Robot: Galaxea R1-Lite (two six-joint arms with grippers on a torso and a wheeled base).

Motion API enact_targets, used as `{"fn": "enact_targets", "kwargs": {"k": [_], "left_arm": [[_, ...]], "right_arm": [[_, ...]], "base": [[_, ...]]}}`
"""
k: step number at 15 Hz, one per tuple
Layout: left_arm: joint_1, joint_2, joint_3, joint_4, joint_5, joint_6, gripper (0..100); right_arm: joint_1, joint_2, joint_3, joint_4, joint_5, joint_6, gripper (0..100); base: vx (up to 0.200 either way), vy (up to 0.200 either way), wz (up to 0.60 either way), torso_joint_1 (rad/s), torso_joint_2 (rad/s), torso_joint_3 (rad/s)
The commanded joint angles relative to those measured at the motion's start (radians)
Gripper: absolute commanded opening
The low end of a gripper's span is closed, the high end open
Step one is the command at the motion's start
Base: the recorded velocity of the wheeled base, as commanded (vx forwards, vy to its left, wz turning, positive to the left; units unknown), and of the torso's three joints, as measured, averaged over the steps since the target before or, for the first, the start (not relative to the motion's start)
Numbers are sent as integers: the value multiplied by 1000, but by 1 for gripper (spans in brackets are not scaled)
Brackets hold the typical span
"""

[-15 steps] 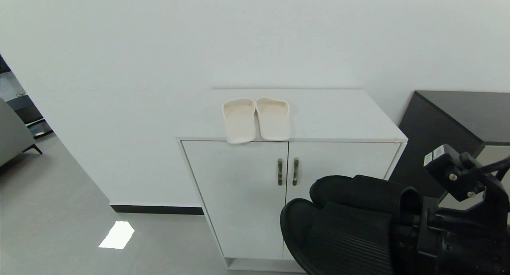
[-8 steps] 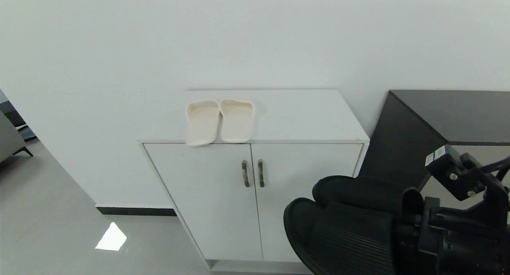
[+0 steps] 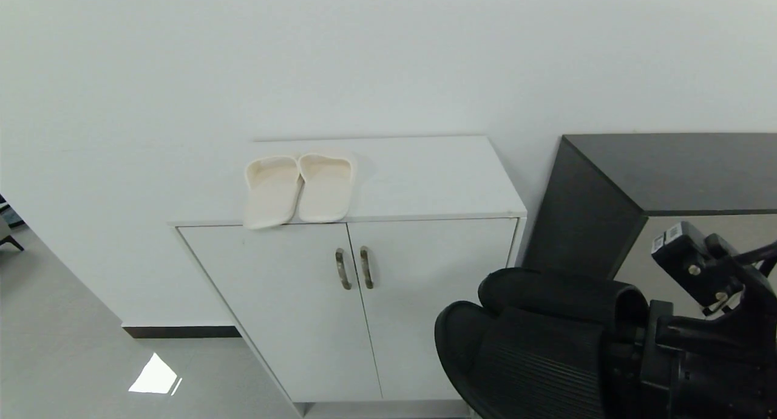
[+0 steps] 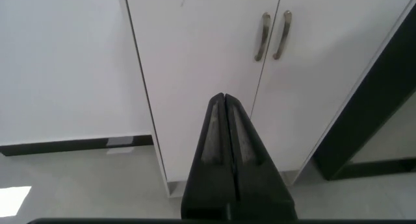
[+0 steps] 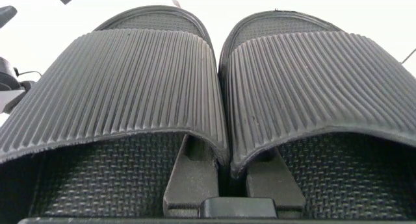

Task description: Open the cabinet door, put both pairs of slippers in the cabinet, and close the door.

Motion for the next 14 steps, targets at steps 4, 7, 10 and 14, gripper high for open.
{"fn": "enact_targets", "kwargs": {"k": [4, 7, 10, 14], "left_arm": [[0, 1, 0, 0, 0, 0, 0], [0, 1, 0, 0, 0, 0, 0], [0, 1, 0, 0, 0, 1, 0], [0, 1, 0, 0, 2, 7, 0]], "right_arm": [[0, 1, 8, 0, 2, 0, 0], [0, 1, 9, 0, 3, 0, 0], [2, 1, 11, 0, 3, 0, 0], [2, 0, 17, 0, 8, -1, 0]], "base": [[0, 0, 0, 0, 0, 0], [0, 0, 0, -17, 37, 22], [0, 0, 0, -170, 393, 212], [0, 0, 0, -220, 499, 281]]}}
